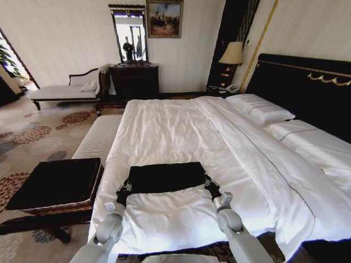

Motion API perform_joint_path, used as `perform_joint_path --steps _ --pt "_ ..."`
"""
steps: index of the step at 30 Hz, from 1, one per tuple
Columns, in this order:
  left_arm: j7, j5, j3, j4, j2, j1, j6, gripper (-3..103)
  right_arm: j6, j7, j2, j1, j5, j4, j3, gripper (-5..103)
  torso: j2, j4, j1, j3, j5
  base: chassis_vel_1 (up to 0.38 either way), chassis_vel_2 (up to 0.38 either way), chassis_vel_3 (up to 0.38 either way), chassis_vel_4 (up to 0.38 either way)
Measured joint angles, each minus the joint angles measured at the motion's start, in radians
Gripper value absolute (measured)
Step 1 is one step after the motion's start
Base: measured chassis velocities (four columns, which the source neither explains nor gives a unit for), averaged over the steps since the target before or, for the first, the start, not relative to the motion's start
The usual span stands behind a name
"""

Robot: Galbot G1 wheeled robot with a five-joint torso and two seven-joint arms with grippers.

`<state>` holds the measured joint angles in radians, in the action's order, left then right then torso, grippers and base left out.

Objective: Fold the clothes on the bed and place them into the basket.

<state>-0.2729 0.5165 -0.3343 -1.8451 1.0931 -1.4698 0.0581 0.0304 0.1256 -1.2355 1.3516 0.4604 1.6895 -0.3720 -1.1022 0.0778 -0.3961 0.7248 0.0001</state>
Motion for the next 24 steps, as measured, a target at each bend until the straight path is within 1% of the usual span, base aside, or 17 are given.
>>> perform_joint_path --steps 1,2,3,4,6,7,8,9,10,13,14,15,17,18,21,22,24 --pt "0.000 0.003 -0.010 -0.011 -0.001 -0.010 0.001 37 0.000 0.000 -0.001 0.007 0.000 0.010 -0.003 25 0.000 -0.0002 0.000 0.000 -0.0001 0.000 0.000 0.000 0.000" --pt "-0.001 0.008 -0.021 -0.022 -0.002 -0.018 0.002 43 0.000 0.000 -0.001 0.015 -0.001 0.019 -0.007 25 0.000 -0.0002 0.000 0.000 -0.0001 0.000 0.000 0.000 0.000" --pt "-0.002 0.020 -0.042 -0.040 -0.004 -0.031 0.003 48 0.000 0.001 -0.003 0.034 -0.004 0.040 -0.023 31 0.000 -0.0002 0.000 0.000 -0.0001 0.000 0.000 0.000 0.000" --pt "-0.002 0.020 -0.042 -0.040 -0.004 -0.031 0.003 48 0.000 0.001 -0.003 0.034 -0.004 0.040 -0.023 31 0.000 -0.0002 0.000 0.000 -0.0001 0.000 0.000 0.000 0.000" --pt "-0.008 0.027 -0.069 -0.062 -0.004 -0.041 0.004 59 0.000 0.011 -0.008 0.062 -0.004 0.069 -0.053 42 0.000 0.0003 0.000 0.000 0.0000 0.000 0.000 0.000 0.000" --pt "-0.011 0.027 -0.074 -0.067 -0.004 -0.043 0.005 59 0.000 0.014 -0.009 0.066 -0.003 0.075 -0.058 47 0.000 0.0003 0.000 0.000 0.0000 0.000 0.000 0.000 0.000" --pt "-0.016 0.018 -0.091 -0.085 0.000 -0.052 0.016 70 -0.009 0.026 -0.011 0.085 0.017 0.105 -0.081 52 0.000 0.0003 0.000 0.000 -0.0002 0.000 0.000 0.000 0.000" --pt "-0.016 0.018 -0.091 -0.085 0.000 -0.052 0.016 70 -0.009 0.026 -0.011 0.085 0.017 0.105 -0.081 52 0.000 0.0003 0.000 0.000 -0.0002 0.000 0.000 0.000 0.000" --pt "-0.018 0.007 -0.100 -0.092 0.003 -0.058 0.023 70 -0.014 0.029 -0.011 0.093 0.026 0.116 -0.089 58 0.000 0.0003 0.000 0.000 -0.0002 0.000 0.000 0.000 0.000" --pt "-0.015 -0.046 -0.158 -0.124 0.018 -0.108 0.051 86 -0.054 0.043 -0.009 0.113 0.103 0.153 -0.106 69 0.000 0.0004 0.000 0.000 -0.0004 0.000 0.000 0.000 0.000" --pt "-0.015 -0.046 -0.158 -0.124 0.018 -0.108 0.051 86 -0.054 0.043 -0.009 0.113 0.103 0.153 -0.106 69 0.000 0.0004 0.000 0.000 -0.0004 0.000 0.000 0.000 0.000" --pt "-0.008 -0.055 -0.176 -0.133 0.023 -0.128 0.058 91 -0.069 0.046 -0.009 0.114 0.134 0.159 -0.108 74 0.000 0.0004 0.000 0.000 -0.0001 0.000 0.000 0.000 0.000" --pt "0.037 -0.077 -0.253 -0.175 0.046 -0.237 0.090 98 -0.127 0.060 -0.010 0.103 0.285 0.162 -0.109 85 0.000 0.0000 0.000 0.000 -0.0001 0.000 0.000 0.000 0.000" --pt "0.037 -0.077 -0.253 -0.175 0.046 -0.237 0.090 98 -0.127 0.060 -0.010 0.103 0.285 0.162 -0.109 85 0.000 0.0000 0.000 0.000 -0.0001 0.000 0.000 0.000 0.000" --pt "0.089 -0.129 -0.326 -0.216 0.073 -0.394 0.156 100 -0.195 0.077 -0.009 0.081 0.466 0.163 -0.103 99 0.000 -0.0006 0.000 0.000 0.0001 0.000 0.000 0.000 0.000" --pt "0.089 -0.129 -0.326 -0.216 0.073 -0.394 0.156 100 -0.195 0.077 -0.009 0.081 0.466 0.163 -0.103 99 0.000 -0.0006 0.000 0.000 0.0001 0.000 0.000 0.000 0.000" --pt "0.108 -0.162 -0.354 -0.233 0.089 -0.460 0.203 100 -0.221 0.086 -0.011 0.071 0.520 0.162 -0.095 100 0.000 -0.0004 0.000 0.000 0.0001 0.000 0.000 0.000 0.000"
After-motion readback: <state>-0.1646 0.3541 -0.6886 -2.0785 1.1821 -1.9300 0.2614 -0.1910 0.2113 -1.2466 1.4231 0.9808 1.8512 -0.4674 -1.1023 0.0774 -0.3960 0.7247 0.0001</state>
